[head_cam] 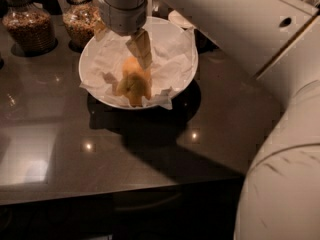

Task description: Pick orange from white bowl

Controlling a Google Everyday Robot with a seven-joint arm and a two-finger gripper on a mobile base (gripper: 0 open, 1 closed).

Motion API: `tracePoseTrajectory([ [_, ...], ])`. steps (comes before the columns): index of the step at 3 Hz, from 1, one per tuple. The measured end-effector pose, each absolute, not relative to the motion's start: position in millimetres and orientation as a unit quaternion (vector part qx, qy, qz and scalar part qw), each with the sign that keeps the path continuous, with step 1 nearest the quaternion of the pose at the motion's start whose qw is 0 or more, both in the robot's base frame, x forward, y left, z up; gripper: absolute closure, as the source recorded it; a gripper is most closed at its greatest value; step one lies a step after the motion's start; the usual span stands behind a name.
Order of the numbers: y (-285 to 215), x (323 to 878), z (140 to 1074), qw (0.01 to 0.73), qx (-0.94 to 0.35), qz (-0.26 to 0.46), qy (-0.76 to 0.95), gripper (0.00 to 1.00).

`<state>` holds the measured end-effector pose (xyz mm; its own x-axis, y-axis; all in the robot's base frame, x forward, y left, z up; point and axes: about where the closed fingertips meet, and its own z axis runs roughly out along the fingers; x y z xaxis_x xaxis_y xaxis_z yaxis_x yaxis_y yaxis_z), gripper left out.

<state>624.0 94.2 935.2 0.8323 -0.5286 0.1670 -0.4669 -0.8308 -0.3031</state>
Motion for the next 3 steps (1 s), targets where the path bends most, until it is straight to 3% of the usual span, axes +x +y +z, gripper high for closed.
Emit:
tracePoseTrajectory([
  [3,70.0,676.9,889.8,0.097,-0.926,-0.150,0.331,0.20],
])
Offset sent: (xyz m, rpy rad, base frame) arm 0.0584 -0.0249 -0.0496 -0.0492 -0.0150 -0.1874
